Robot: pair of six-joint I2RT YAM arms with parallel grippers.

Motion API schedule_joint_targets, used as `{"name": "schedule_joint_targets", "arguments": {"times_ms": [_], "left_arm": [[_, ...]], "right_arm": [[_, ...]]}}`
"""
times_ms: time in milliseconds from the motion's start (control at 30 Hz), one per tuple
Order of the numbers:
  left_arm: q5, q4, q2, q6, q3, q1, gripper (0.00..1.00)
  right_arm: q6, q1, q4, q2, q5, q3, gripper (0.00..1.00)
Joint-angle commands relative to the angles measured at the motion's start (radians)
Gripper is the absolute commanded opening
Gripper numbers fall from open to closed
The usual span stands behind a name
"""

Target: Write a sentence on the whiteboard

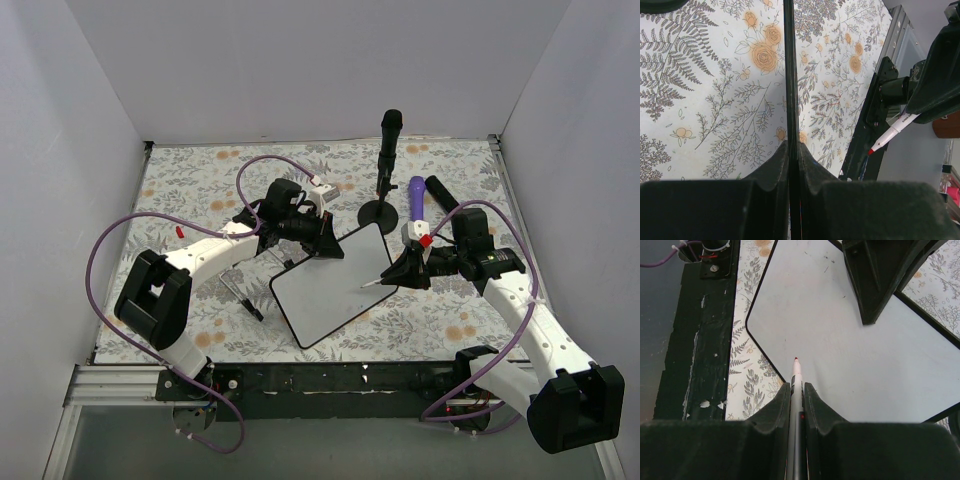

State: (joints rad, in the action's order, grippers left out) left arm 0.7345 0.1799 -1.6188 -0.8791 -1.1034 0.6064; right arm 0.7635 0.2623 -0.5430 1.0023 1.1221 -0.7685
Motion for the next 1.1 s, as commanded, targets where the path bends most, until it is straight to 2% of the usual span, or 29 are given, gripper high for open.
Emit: {"name": "schedule_joint_targets", "arguments": {"times_ms": [0,367,533,633,767,1067], "left_arm": [[-0.017,-0.013,0.060,0.057,0.014,0.010,0.00],[-0.015,-0.013,0.060,0.052,0.014,0.010,0.00],[-0.017,-0.013,0.063,0.048,0.016,0.010,0.00],[-0.014,-0.020,0.063,0.040,0.022,0.010,0.00],[-0.007,-0.039,0.059,0.019,0.030,0.010,0.00],[-0.007,-0.068,0.057,-0.023,0.043,0.010,0.00]], "right_arm": [[0.010,0.000,0.025,-0.005,0.030,0.008,0.01],[0.007,0.009,0.023,-0.005,0.038,0.000,0.01],[0.011,0.040,-0.015,0.019,-0.013,-0.060,0.01],[0.022,0.077,-0.063,0.039,-0.030,-0.124,0.01],[-0.015,0.171,-0.043,0.056,-0.073,-0.149,0.01],[-0.024,0.316,-0.034,0.101,-0.251,-0.255,0.01]]}}
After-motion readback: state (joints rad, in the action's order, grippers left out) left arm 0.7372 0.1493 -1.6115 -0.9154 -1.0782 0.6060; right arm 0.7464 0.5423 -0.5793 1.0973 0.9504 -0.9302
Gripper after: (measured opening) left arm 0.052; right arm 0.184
